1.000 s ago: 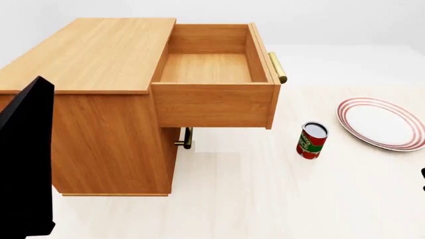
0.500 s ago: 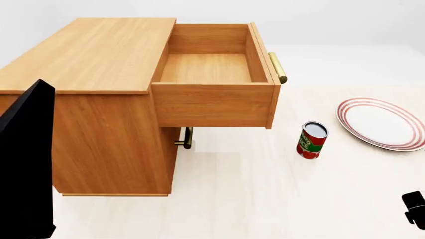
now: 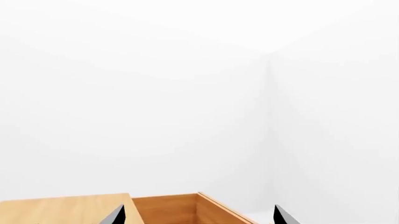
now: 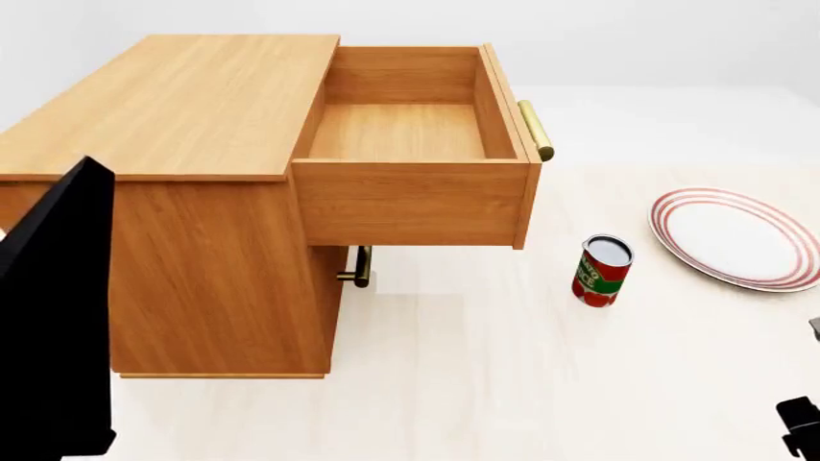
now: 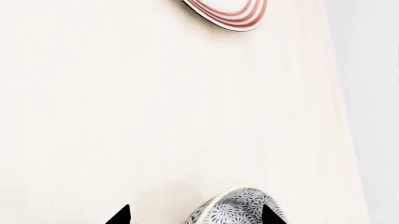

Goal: Put the bowl in the top drawer of the cabinet.

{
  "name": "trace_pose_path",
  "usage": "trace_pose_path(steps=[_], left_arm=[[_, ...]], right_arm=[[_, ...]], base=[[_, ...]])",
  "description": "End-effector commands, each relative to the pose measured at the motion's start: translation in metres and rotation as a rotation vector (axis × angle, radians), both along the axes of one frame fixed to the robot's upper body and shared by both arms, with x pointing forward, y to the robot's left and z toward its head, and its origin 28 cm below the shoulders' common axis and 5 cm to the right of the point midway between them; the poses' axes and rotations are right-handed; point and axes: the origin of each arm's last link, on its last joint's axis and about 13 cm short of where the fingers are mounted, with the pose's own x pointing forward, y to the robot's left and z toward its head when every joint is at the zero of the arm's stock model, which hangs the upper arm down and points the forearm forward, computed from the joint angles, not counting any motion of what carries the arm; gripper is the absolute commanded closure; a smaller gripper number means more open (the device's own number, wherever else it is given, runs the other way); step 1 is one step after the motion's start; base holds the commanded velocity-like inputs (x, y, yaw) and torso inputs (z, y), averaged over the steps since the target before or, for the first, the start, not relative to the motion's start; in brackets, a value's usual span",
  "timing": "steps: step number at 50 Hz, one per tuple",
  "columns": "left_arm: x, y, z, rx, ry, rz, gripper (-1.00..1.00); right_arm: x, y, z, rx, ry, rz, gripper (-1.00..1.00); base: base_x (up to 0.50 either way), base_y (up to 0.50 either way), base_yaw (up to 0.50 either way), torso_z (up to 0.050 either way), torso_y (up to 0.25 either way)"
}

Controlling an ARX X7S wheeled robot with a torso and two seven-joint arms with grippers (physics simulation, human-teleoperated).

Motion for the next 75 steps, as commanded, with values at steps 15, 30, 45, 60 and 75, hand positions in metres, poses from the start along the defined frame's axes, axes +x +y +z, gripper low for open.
trace_pose_path(steps=[15,30,45,60,75], left_arm=[[0.000,0.000,-0.003,-0.009,0.007,-0.004,-1.00],[-0.002,-0.001,-0.003,-0.010,0.009,-0.005,-1.00],[-0.003,-0.001,-0.003,-0.011,0.009,-0.007,-1.00],[-0.001,0.000,-0.003,-0.011,0.010,-0.006,-1.00],[-0.001,0.000,-0.003,-0.013,0.010,-0.008,-1.00]], right_arm=[[-0.005,-0.010,-0.047,-0.030,0.117,-0.055,-1.00],[-0.011,-0.013,-0.055,-0.030,0.175,-0.099,1.00],[-0.034,-0.039,-0.034,-0.054,0.152,-0.126,1.00],[-0.015,-0.027,0.022,-0.080,0.068,-0.053,1.00],[0.038,0.028,0.104,-0.092,-0.029,0.190,1.00]], base=[[0.00,0.00,0.00,0.000,0.000],[0.00,0.00,0.00,0.000,0.000],[0.00,0.00,0.00,0.000,0.000],[0.00,0.00,0.00,0.000,0.000],[0.00,0.00,0.00,0.000,0.000]])
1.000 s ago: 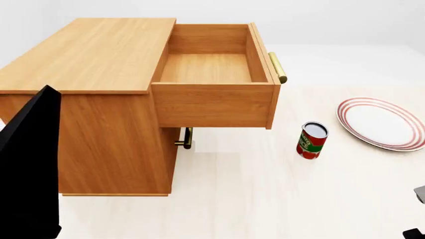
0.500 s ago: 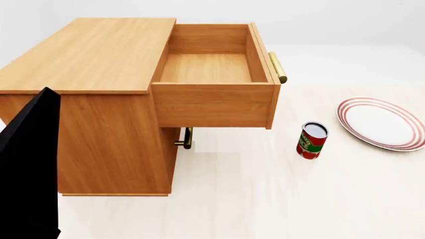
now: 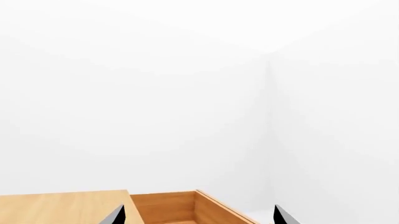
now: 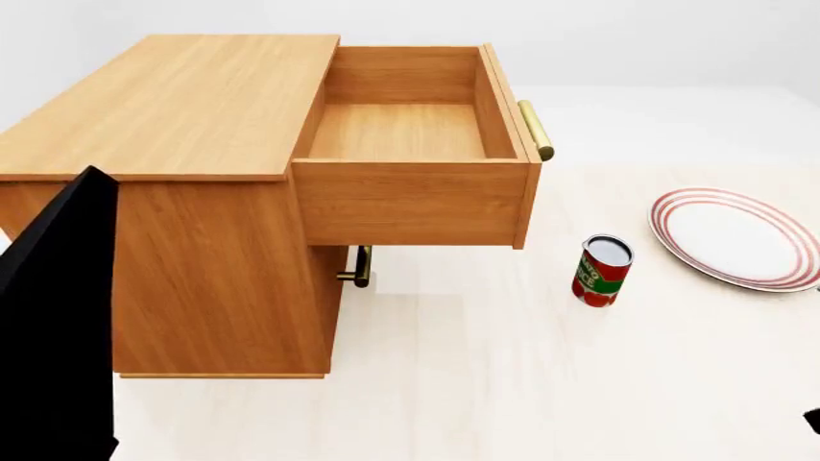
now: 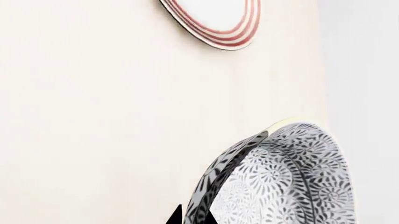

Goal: Put the bowl in the top drawer of the cabinet.

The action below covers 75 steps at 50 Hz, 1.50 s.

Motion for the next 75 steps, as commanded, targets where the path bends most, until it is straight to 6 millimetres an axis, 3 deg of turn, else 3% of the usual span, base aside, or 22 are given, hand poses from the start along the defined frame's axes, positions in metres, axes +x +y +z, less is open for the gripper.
trace_pose_path(steps=[1,13,25,38,50,60,68,75], left_arm=[[0.000,0.000,0.000,-0.001,-0.001,0.000,-1.00],[0.001,0.001,-0.001,-0.003,0.001,0.000,-1.00],[0.002,0.001,0.000,-0.003,-0.002,-0.001,-1.00],[0.000,0.001,0.000,-0.004,-0.005,-0.001,-1.00],[-0.001,0.002,0.001,-0.003,-0.007,0.004,-1.00],[-0.001,0.003,0.000,-0.008,-0.004,0.010,-1.00],[-0.003,0.004,0.001,-0.010,-0.009,0.016,-1.00],[-0.003,0.005,0.001,-0.011,-0.012,0.020,-1.00]], right_arm=[[0.030,0.031,0.068,-0.049,-0.090,0.158,1.00],[0.058,0.048,0.133,-0.092,-0.107,0.392,1.00],[0.070,0.054,0.170,-0.116,-0.072,0.637,1.00],[0.104,0.080,0.222,-0.184,-0.075,0.781,1.00],[0.137,0.115,0.256,-0.236,-0.062,0.917,1.00],[0.153,0.151,0.282,-0.256,-0.097,1.046,1.00],[0.164,0.178,0.291,-0.261,-0.113,1.125,1.00],[0.170,0.211,0.287,-0.263,-0.133,1.203,1.00]], base=[[0.00,0.00,0.00,0.000,0.000],[0.00,0.00,0.00,0.000,0.001],[0.00,0.00,0.00,0.000,0.000],[0.00,0.00,0.00,0.000,0.001],[0.00,0.00,0.00,0.000,0.000],[0.00,0.00,0.00,0.000,0.001],[0.00,0.00,0.00,0.000,0.000],[0.00,0.00,0.00,0.000,0.000]])
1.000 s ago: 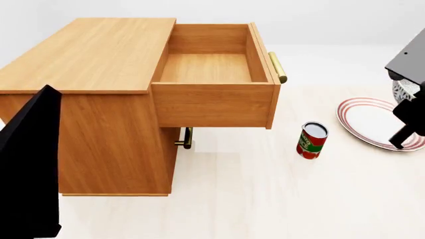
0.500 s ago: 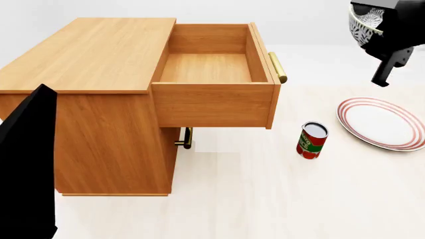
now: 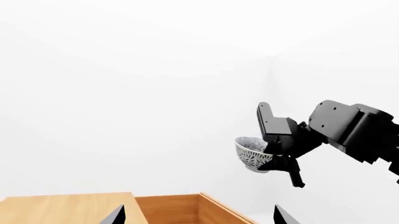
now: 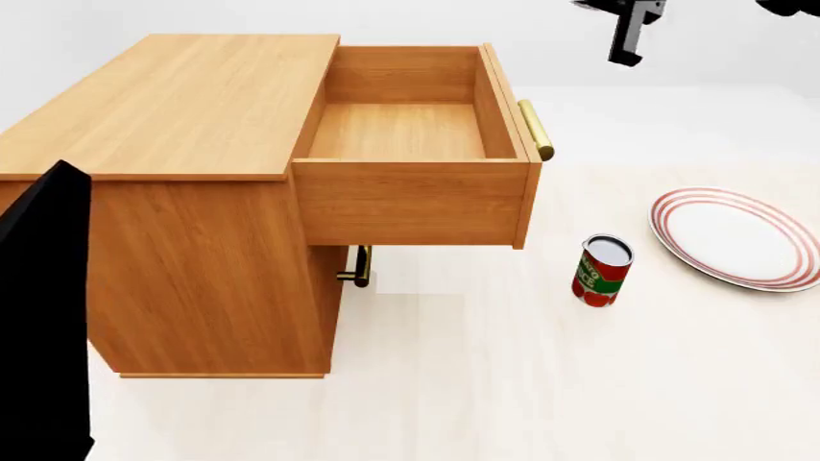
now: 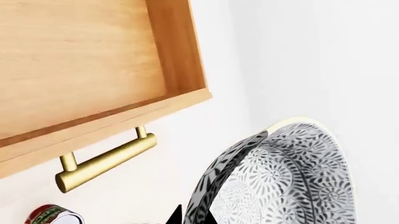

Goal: Put the bowl in the top drawer of the cabinet.

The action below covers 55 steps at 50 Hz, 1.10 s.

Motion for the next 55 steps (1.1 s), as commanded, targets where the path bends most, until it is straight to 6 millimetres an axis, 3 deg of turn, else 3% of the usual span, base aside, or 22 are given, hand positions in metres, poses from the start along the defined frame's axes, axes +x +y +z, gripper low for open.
trace_pose_path(steps=[1,16,33,44,55], left_arm=[[-0.001,0.001,0.000,-0.002,-0.003,0.006,-1.00],[-0.003,0.001,0.001,-0.009,-0.011,0.007,-1.00],[-0.002,0.000,-0.005,-0.010,-0.007,0.016,-1.00],[-0.005,0.001,-0.003,-0.019,-0.031,0.023,-1.00],[-0.005,0.002,-0.004,0.005,-0.048,0.030,-1.00]], right_arm=[[0.007,0.049,0.006,-0.023,-0.028,0.134,1.00],[0.005,0.091,0.007,-0.018,-0.029,0.314,1.00],[-0.007,0.126,0.009,-0.025,-0.022,0.440,1.00],[-0.015,0.135,0.017,-0.024,-0.015,0.482,1.00],[-0.013,0.130,0.016,-0.043,-0.026,0.444,1.00]], base=[[0.00,0.00,0.00,0.000,0.000],[0.00,0.00,0.00,0.000,0.001],[0.00,0.00,0.00,0.000,0.000],[0.00,0.00,0.00,0.000,0.001],[0.00,0.00,0.00,0.000,-0.033]])
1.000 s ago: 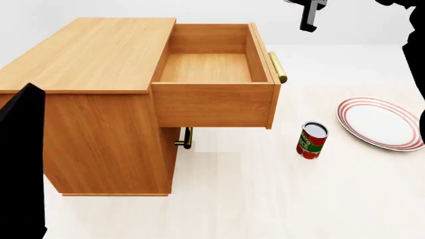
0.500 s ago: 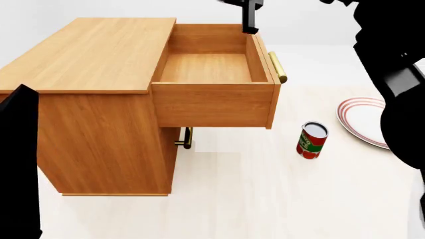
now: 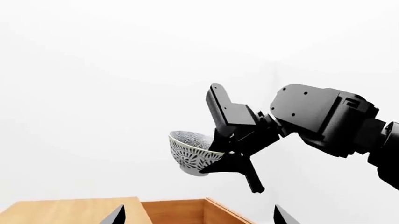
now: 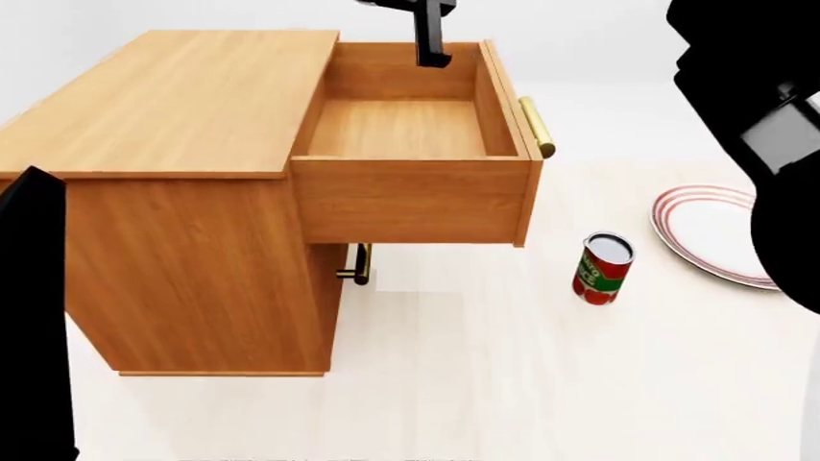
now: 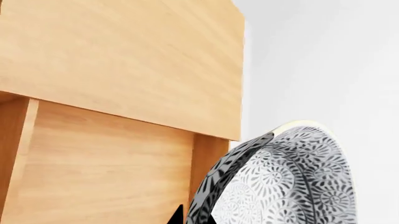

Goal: Put the bowl in the top drawer of the cabinet.

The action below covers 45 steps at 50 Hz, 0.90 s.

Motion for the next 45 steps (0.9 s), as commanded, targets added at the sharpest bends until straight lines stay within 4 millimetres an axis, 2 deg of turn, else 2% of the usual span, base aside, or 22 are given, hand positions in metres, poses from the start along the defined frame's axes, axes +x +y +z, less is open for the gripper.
trace_pose_path(steps=[1,18,45], left_arm=[[-0.001,0.001,0.000,0.010,-0.016,0.005,-1.00],[0.000,0.001,0.001,0.007,-0.023,0.003,-1.00],[-0.003,0.001,0.002,0.000,-0.034,-0.006,-1.00]], right_arm=[[-0.002,-0.001,0.004,-0.015,-0.024,-0.017,1.00],[-0.006,-0.009,0.016,-0.025,-0.059,-0.065,1.00],[-0.012,-0.003,0.020,-0.055,-0.042,-0.048,1.00]], base=[[0.00,0.00,0.00,0.000,-0.137],[0.00,0.00,0.00,0.000,-0.138],[0.00,0.00,0.00,0.000,-0.127]])
